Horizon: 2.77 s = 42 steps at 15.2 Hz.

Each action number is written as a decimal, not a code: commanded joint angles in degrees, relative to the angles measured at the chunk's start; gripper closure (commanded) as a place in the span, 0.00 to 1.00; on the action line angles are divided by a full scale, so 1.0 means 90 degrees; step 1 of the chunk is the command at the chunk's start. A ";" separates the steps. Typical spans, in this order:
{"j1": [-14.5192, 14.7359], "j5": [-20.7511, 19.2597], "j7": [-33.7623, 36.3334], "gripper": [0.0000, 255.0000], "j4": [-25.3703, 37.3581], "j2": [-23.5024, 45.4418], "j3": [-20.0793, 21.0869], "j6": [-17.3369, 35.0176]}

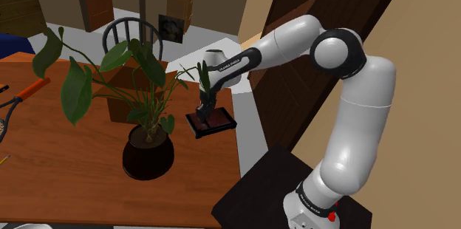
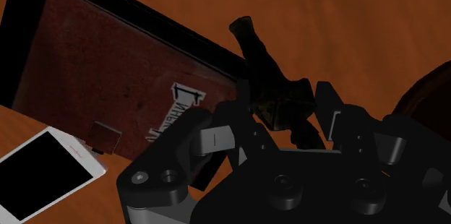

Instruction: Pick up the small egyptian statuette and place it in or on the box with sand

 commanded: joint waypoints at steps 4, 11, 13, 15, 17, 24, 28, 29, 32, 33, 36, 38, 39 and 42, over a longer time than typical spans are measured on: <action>-0.0361 -0.0075 -0.0548 1.00 0.0906 0.0535 -0.0220 -0.0397; -0.0722 -0.0133 -0.1082 1.00 0.2039 0.1304 -0.0414 -0.0779; -0.0717 -0.0141 -0.1081 1.00 0.2030 0.1415 -0.0420 -0.0659; -0.0713 -0.0149 -0.1080 1.00 0.2027 0.1529 -0.0426 -0.0542; -0.0708 -0.0157 -0.1078 1.00 0.2030 0.1647 -0.0432 -0.0427; -0.0689 -0.0185 -0.1074 1.00 0.2082 0.2080 -0.0455 -0.0047; -0.0690 -0.0185 -0.1074 1.00 0.2085 0.2081 -0.0455 -0.0048; -0.0690 -0.0185 -0.1074 1.00 0.2085 0.2081 -0.0455 -0.0048; -0.0689 -0.0185 -0.1074 0.00 0.2085 0.2081 -0.0455 -0.0048; -0.0689 -0.0185 -0.1074 0.00 0.2085 0.2081 -0.0455 -0.0048; -0.0689 -0.0185 -0.1074 0.00 0.2085 0.2081 -0.0455 -0.0049; -0.0698 -0.0177 -0.1080 0.00 0.2110 0.1951 -0.0448 -0.0204; -0.0706 -0.0168 -0.1085 0.00 0.2145 0.1827 -0.0442 -0.0362; -0.0719 -0.0154 -0.1093 0.00 0.2230 0.1620 -0.0432 -0.0654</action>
